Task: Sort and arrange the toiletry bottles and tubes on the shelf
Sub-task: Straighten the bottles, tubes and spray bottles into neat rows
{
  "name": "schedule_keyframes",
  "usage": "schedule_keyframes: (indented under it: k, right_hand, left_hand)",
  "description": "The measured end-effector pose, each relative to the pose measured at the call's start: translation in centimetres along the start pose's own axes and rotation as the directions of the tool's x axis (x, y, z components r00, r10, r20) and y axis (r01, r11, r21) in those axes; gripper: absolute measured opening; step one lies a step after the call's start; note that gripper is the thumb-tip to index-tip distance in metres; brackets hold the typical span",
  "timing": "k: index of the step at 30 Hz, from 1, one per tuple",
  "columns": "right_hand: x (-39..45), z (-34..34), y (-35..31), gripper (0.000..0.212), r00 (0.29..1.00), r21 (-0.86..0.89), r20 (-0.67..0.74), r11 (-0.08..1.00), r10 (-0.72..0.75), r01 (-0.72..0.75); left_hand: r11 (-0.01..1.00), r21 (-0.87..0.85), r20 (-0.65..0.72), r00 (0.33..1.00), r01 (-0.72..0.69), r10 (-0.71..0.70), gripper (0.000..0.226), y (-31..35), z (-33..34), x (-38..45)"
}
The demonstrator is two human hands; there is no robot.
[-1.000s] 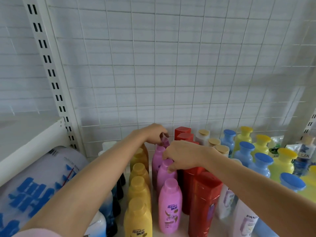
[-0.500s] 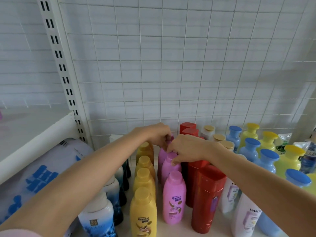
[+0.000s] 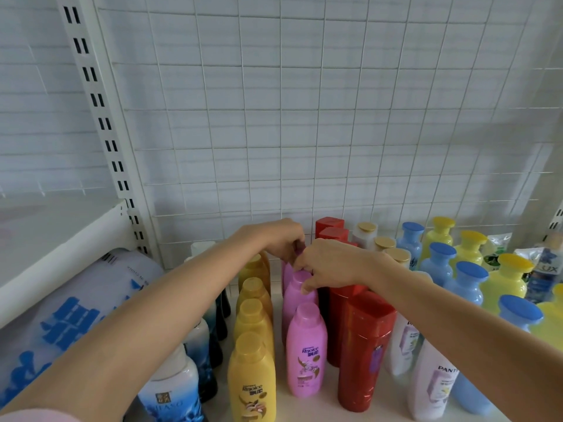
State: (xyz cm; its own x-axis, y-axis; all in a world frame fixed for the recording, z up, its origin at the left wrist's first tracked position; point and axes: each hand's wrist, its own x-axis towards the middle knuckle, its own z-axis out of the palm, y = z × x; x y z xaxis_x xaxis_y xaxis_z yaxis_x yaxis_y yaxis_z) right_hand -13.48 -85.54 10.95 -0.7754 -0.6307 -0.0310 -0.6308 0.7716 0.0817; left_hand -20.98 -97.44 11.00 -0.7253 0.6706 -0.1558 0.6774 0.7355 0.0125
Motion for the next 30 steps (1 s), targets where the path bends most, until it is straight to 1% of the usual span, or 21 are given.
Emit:
schedule_keyframes:
  k: [2,5,7,9,10,11,13,14,15,17,19,22,26,30]
  right_hand:
    - [0.1,0.2,-0.3,0.032,1.000,0.021,0.004,1.000,-0.004,0.003]
    - [0.5,0.0,-0.7,0.033,0.999,-0.004,0.048,1.000,-0.004,0.004]
    - [0.2,-0.5,-0.7,0.030,0.998,0.011,0.065,1.000,0.011,-0.012]
    - [-0.5,-1.0,-0.2,0.026,0.999,0.012,0.009,0.999,0.032,-0.032]
    - [-1.2,-1.2,-0.2,0.026,0.999,0.016,-0.026,0.999,0.037,-0.036]
    - [-2.0,-1.4,-0.3,0.029,0.999,0.026,-0.047,0.999,0.026,-0.025]
    - [-3.6,-1.5,-1.1,0.038,1.000,0.065,-0.028,0.998,-0.012,0.013]
    - [-4.3,-1.4,-1.7,0.043,1.000,0.060,0.002,0.998,-0.019,0.019]
    - [-4.7,-1.1,-2.4,0.047,0.999,0.009,0.020,1.000,-0.027,0.027]
    - [-4.8,-0.2,-3.4,0.048,0.998,-0.152,-0.006,0.987,-0.055,0.053]
    - [-4.6,0.2,-3.8,0.044,0.996,-0.226,-0.045,0.972,-0.070,0.058]
    - [-4.6,0.1,-3.8,0.040,0.997,-0.221,-0.035,0.974,-0.065,0.056]
    - [-5.0,0.2,-3.8,0.037,1.000,-0.173,0.012,0.985,-0.020,0.021]
    - [-5.2,0.2,-4.0,0.039,1.000,-0.133,0.022,0.991,0.003,0.000]
  left_hand:
    - [1.000,-0.005,-0.008,1.000,0.011,-0.011,0.021,-0.1,0.0,-0.1]
    - [1.000,0.006,-0.023,1.000,0.011,-0.010,0.017,-0.1,0.2,-0.2]
    - [1.000,-0.011,-0.019,1.000,0.004,-0.004,0.015,-0.2,0.1,-0.4]
    - [0.998,-0.069,-0.036,0.999,0.006,-0.009,0.008,-0.7,-0.1,-0.9]
    - [0.993,-0.113,-0.055,0.998,0.018,-0.024,0.009,-1.2,-0.2,-1.3]
    - [0.986,-0.163,-0.079,0.996,0.037,-0.050,0.015,-1.7,-0.4,-1.6]
    - [0.966,-0.251,-0.131,0.986,0.066,-0.102,0.026,-2.8,-0.9,-2.4]
    - [0.960,-0.270,-0.157,0.981,0.073,-0.119,0.026,-3.2,-1.0,-2.7]
    - [0.958,-0.275,-0.183,0.975,0.074,-0.128,0.025,-3.5,-1.2,-3.0]
    - [0.958,-0.277,-0.227,0.964,0.072,-0.139,0.023,-3.7,-1.3,-3.3]
    - [0.954,-0.291,-0.242,0.959,0.073,-0.147,0.023,-3.5,-1.3,-3.6]
    - [0.960,-0.274,-0.231,0.965,0.055,-0.121,0.029,-2.3,-1.0,-4.1]
    - [0.972,-0.236,-0.181,0.983,-0.010,-0.034,0.036,-0.1,-0.1,-4.2]
    - [0.993,-0.113,-0.115,0.993,-0.021,0.008,0.036,0.7,1.0,-2.9]
